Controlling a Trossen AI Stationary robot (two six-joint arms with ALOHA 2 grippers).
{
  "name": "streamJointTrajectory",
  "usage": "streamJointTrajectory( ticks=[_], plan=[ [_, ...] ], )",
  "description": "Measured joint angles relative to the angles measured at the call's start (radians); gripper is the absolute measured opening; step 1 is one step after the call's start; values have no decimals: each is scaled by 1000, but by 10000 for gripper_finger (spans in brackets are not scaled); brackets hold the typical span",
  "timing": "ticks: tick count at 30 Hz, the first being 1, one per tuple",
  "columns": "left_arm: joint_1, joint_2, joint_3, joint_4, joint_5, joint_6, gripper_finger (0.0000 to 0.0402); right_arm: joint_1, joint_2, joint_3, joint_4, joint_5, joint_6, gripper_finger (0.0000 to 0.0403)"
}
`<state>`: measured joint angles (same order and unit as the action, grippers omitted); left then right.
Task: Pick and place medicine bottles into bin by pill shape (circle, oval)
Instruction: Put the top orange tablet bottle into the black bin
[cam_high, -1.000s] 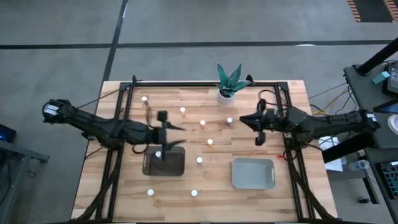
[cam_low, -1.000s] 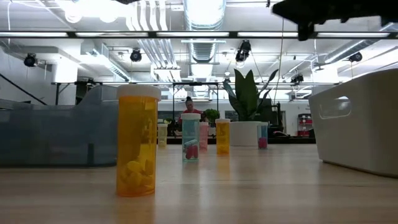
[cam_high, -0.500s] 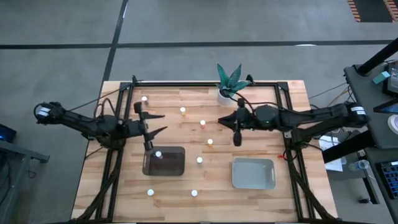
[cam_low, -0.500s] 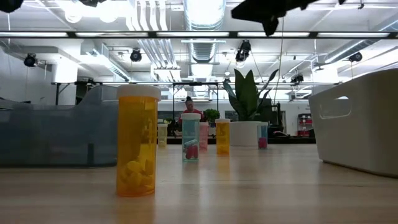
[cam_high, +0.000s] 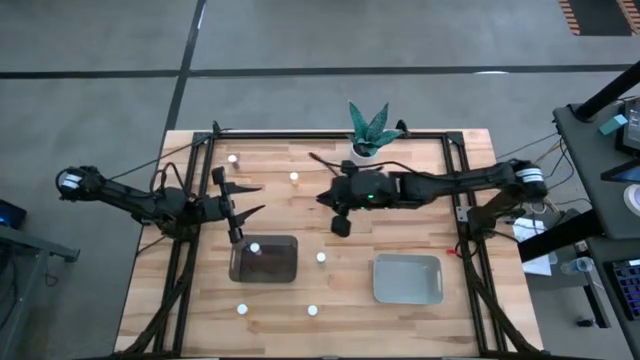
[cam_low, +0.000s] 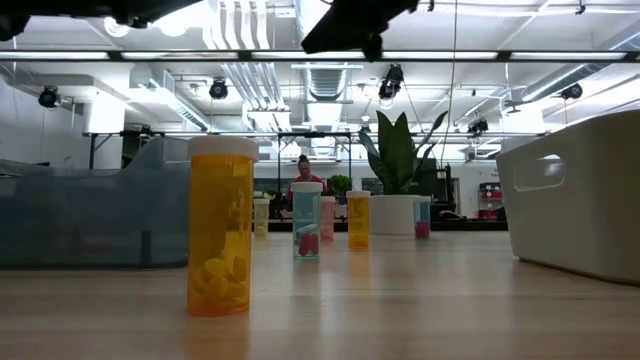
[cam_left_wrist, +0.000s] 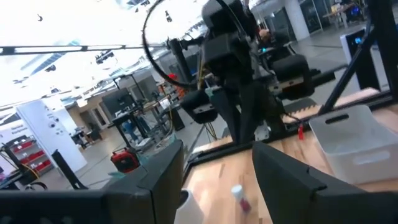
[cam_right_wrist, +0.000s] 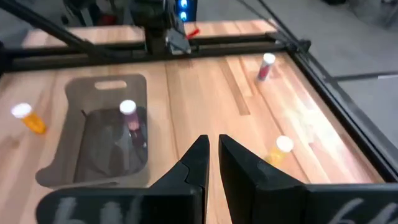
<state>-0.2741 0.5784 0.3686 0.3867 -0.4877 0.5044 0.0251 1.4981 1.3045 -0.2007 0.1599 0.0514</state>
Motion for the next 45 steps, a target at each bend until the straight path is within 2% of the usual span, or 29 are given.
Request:
streamJointTrajectory(
  ticks=[8, 14, 28, 31, 35, 41, 45],
  plan=[
    [0, -22, -14, -3, 0, 5, 176, -17, 166, 172, -234, -1, 14, 27],
    [0, -42, -15, -5, 0, 7, 176, -60, 230, 207, -364, -1, 27, 27],
    [0, -45, -15, -6, -3, 10, 176, -124, 236, 202, -398, -5, 42, 33],
    [0, -45, -15, -6, -5, 10, 176, -123, 236, 202, -421, -32, 35, 52],
    [0, -45, -15, -6, -6, 11, 176, -108, 236, 194, -463, -80, 12, 99],
    [0, -43, -15, -5, -9, 28, 176, -70, 237, 180, -505, -83, -61, 177],
    [0, -44, -15, -4, -9, 28, 176, -35, 237, 160, -509, -84, -108, 209]
  ],
)
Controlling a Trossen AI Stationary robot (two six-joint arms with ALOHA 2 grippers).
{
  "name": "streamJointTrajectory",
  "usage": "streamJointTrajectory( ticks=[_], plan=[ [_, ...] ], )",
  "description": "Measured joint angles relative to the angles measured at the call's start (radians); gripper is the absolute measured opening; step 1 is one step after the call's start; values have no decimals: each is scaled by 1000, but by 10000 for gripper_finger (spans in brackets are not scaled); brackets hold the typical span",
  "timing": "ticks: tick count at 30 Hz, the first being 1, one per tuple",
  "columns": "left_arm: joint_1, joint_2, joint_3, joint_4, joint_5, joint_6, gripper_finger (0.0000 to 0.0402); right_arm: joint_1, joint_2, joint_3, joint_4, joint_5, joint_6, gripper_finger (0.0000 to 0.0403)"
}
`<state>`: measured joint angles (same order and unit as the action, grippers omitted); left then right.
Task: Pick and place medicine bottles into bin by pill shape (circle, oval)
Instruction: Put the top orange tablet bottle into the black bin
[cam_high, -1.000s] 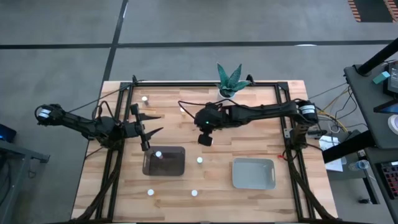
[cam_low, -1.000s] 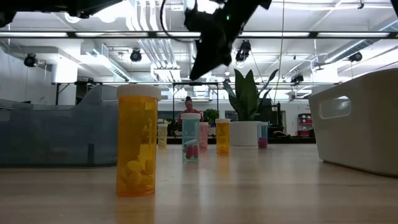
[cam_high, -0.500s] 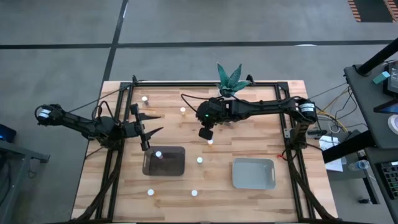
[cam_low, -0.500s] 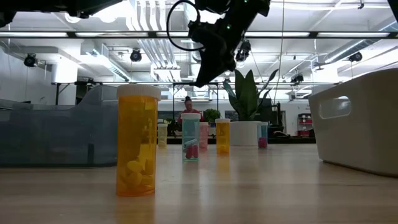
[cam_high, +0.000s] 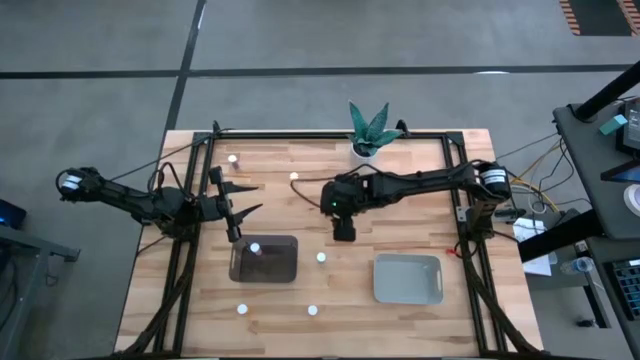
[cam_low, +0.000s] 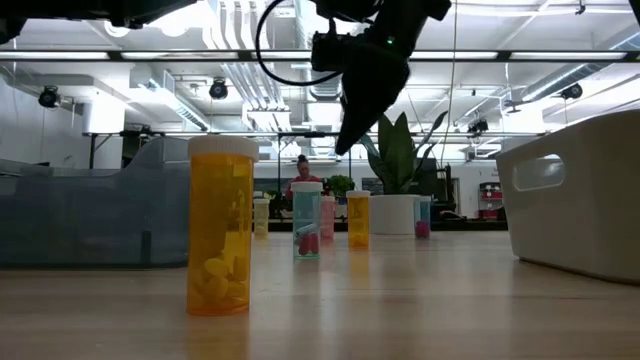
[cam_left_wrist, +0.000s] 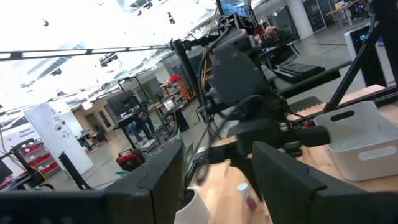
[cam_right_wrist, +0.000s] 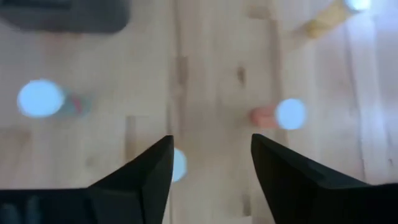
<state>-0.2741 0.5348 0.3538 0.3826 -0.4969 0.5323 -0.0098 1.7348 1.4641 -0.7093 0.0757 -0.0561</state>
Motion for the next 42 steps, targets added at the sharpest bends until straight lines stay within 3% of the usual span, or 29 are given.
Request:
streamJointTrajectory(
  ticks=[18, 42],
  plan=[
    [0, -1, 0, 1, 0, 0, 176, 30, 1, -102, 21, 1, 43, 225],
    [0, -1, 0, 1, 0, 3, 176, 32, 1, -262, 288, -24, 60, 224]
  ],
)
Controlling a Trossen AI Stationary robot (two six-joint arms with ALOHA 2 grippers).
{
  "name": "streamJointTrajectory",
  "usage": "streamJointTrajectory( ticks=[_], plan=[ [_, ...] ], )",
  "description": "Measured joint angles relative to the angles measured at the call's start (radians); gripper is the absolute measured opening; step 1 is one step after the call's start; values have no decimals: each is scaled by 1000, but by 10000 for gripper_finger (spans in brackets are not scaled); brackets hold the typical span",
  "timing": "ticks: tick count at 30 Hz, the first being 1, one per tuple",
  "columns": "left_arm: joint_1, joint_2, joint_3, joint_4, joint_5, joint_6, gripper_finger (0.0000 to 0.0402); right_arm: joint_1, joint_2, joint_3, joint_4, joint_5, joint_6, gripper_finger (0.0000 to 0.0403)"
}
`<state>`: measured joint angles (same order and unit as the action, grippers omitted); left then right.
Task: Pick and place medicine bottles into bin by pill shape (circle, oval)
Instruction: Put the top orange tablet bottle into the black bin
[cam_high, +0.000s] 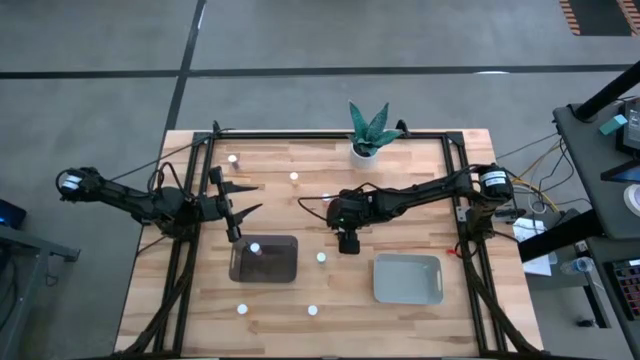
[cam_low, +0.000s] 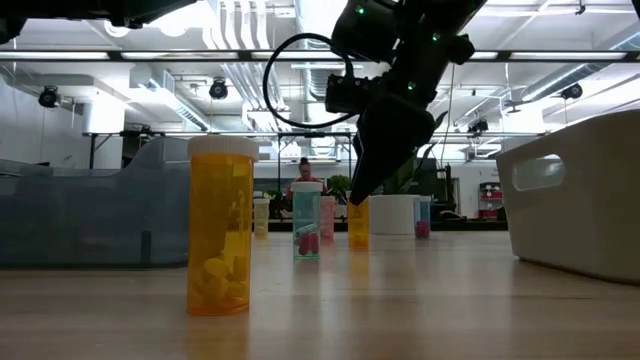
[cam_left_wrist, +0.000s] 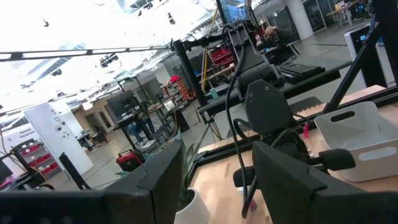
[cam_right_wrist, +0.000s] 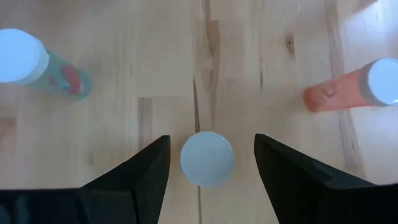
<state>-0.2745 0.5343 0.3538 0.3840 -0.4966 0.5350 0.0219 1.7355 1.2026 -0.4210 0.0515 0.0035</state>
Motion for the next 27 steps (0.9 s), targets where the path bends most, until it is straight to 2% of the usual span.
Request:
streamJointTrajectory(
  ticks=[8, 21, 27],
  plan=[
    [0, 2, 0, 0, -1, 2, 176, 0, 0, -51, 68, 0, 9, 216],
    [0, 2, 0, 1, -2, 3, 176, 0, 0, -63, 72, -5, 41, 96],
    [0, 2, 0, 1, -3, 3, 176, 0, -22, -46, 83, -32, 103, 98]
  ],
)
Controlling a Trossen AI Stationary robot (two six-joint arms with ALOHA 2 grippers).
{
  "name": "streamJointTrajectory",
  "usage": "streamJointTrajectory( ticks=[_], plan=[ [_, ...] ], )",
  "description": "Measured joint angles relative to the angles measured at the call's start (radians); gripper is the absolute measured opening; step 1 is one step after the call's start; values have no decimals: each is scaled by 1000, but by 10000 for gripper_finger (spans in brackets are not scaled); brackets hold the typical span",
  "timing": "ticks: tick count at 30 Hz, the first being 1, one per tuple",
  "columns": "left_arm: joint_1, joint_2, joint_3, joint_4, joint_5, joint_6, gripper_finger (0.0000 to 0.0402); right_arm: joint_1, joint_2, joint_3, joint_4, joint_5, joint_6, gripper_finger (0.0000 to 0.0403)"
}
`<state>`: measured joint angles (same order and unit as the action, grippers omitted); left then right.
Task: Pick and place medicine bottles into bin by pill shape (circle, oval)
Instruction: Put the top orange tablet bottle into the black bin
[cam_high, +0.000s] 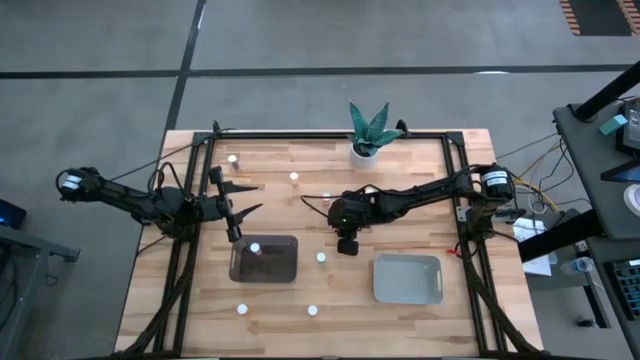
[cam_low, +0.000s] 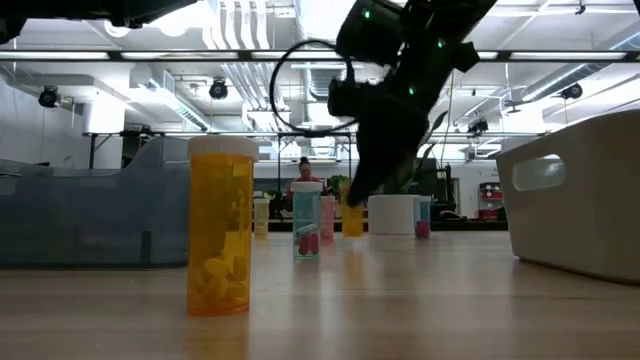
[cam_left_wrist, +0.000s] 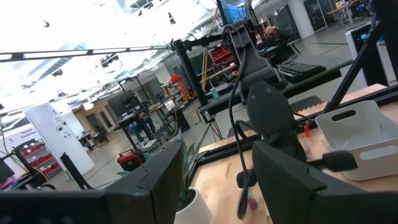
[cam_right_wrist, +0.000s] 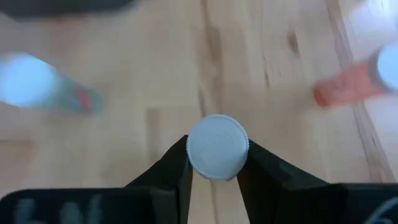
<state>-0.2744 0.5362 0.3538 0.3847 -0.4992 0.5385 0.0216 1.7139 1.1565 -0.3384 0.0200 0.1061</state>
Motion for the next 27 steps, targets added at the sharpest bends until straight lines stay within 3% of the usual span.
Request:
streamJointTrajectory(
  ticks=[7, 14, 22, 27],
  plan=[
    [0, -4, 1, 1, 0, -1, 176, -2, -74, 2, 206, -185, 63, 98],
    [0, 2, 3, 4, 0, -2, 176, 5, -92, 2, 388, -213, 105, 95],
    [0, 0, 5, 2, 0, -3, 176, 15, -29, 90, 381, -211, 84, 94],
    [0, -2, 5, 2, 0, -3, 176, 21, 30, 226, 253, -203, 8, 94]
  ],
)
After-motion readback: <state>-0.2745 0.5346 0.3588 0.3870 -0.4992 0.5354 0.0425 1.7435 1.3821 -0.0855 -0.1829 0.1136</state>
